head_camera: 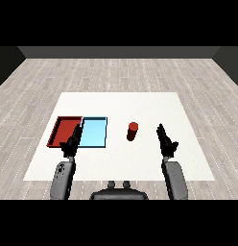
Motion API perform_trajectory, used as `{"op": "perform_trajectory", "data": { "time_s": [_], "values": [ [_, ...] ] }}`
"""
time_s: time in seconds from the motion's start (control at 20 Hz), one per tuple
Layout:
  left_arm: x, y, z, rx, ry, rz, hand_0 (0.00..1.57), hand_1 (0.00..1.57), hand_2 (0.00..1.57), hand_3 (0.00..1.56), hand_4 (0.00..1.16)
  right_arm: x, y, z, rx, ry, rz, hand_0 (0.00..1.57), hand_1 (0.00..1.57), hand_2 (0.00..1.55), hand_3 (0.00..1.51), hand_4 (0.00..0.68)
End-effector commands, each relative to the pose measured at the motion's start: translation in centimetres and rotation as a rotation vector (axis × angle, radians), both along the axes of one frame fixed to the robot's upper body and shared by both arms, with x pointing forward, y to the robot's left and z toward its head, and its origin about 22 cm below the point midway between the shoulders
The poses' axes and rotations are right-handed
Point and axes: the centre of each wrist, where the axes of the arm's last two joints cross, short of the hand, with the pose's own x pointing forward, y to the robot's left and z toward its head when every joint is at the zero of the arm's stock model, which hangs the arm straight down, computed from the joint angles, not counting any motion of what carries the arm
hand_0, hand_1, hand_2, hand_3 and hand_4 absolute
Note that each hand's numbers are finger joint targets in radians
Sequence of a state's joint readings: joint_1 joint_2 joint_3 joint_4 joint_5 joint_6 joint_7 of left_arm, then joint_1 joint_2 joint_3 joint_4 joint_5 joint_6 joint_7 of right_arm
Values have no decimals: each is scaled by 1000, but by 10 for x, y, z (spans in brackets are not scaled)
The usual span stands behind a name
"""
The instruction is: Pick the red can and put it in the red box
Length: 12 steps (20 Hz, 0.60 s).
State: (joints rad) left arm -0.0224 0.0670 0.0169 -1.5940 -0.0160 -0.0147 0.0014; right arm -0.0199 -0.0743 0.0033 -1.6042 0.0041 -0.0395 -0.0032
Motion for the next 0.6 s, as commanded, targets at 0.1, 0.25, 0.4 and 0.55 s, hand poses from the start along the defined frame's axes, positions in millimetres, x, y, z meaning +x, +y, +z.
{"op": "perform_trajectory", "data": {
  "time_s": [0.1, 0.25, 0.4, 0.55],
  "values": [
    [-2, 2, -4, 11, 13, -21, 0, 0, 0, 0, 0, 4, -42, -2, -2, 20, 5, 0, 0, 0, 0, 0],
    [-21, 13, -19, 1, 10, -14, 0, 0, 0, 0, 0, -12, -89, 7, -7, -1, -2, 0, 0, 0, 0, 0],
    [-4, -6, 21, -96, -400, -29, 0, 0, 0, 0, 0, 0, -67, 15, 66, -292, 90, 0, 0, 0, 0, 0],
    [-13, 1, -6, -81, -421, -39, 0, 0, 0, 0, 0, 3, -78, -1, 97, -293, 130, 0, 0, 0, 0, 0]
  ]
}}
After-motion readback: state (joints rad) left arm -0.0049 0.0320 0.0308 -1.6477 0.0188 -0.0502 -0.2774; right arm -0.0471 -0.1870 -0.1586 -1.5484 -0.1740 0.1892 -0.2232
